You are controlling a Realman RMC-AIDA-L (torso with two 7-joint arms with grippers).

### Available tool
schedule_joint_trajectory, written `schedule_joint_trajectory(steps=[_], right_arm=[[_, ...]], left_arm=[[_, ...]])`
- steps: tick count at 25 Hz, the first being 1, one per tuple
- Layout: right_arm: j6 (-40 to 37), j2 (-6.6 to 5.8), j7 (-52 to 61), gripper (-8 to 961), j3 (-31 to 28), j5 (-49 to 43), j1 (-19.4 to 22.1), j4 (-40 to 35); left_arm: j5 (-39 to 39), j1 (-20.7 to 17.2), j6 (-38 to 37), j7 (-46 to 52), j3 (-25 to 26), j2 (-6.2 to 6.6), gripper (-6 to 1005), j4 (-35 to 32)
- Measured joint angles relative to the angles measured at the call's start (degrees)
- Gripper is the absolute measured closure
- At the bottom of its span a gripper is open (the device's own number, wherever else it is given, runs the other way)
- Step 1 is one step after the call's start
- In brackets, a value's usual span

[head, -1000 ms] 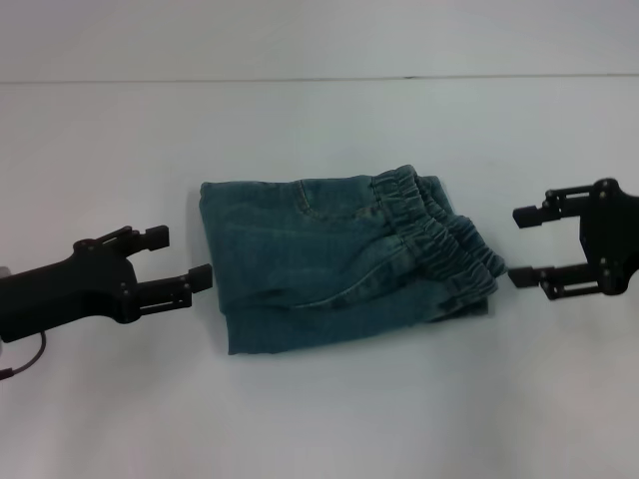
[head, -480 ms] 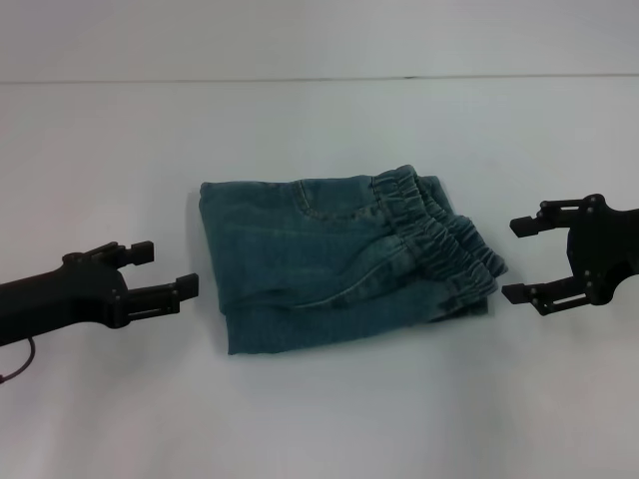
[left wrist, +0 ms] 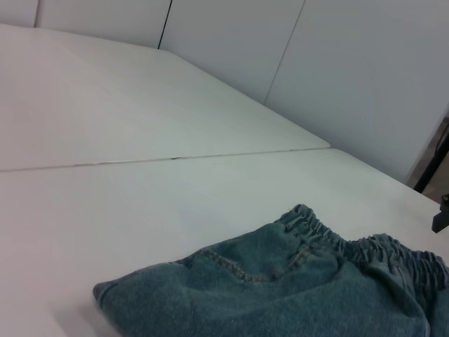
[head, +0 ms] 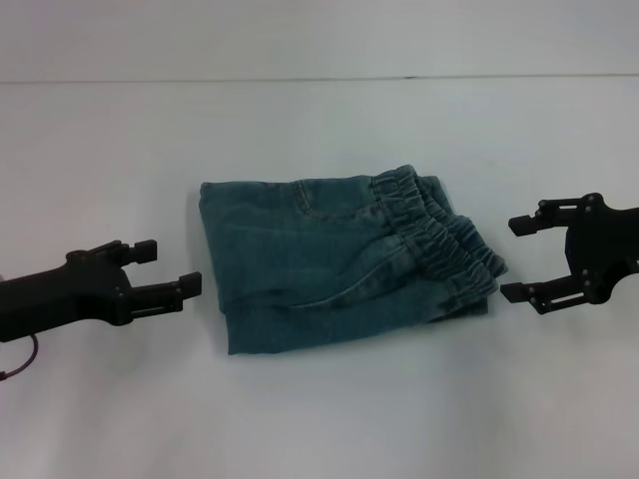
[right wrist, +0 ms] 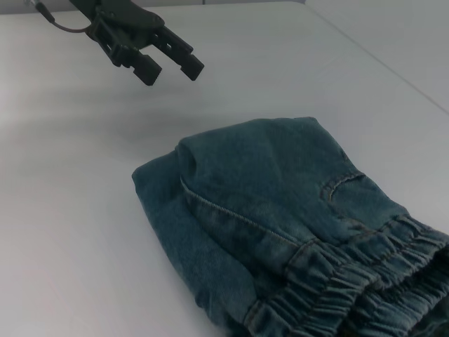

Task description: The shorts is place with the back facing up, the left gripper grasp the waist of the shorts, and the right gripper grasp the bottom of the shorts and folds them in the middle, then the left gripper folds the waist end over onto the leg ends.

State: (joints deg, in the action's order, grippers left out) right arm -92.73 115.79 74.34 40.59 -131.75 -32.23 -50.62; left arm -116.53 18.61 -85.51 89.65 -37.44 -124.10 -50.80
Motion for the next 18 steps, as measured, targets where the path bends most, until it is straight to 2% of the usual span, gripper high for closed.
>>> schedule_joint_trajectory(steps=[18], right_arm=[[0.8,0.06,0.2,68,0.0,0.0,0.3,0.0]], left_arm=[[0.0,0.4,-0.5,0.7,0.0,0.08,51,0.0]])
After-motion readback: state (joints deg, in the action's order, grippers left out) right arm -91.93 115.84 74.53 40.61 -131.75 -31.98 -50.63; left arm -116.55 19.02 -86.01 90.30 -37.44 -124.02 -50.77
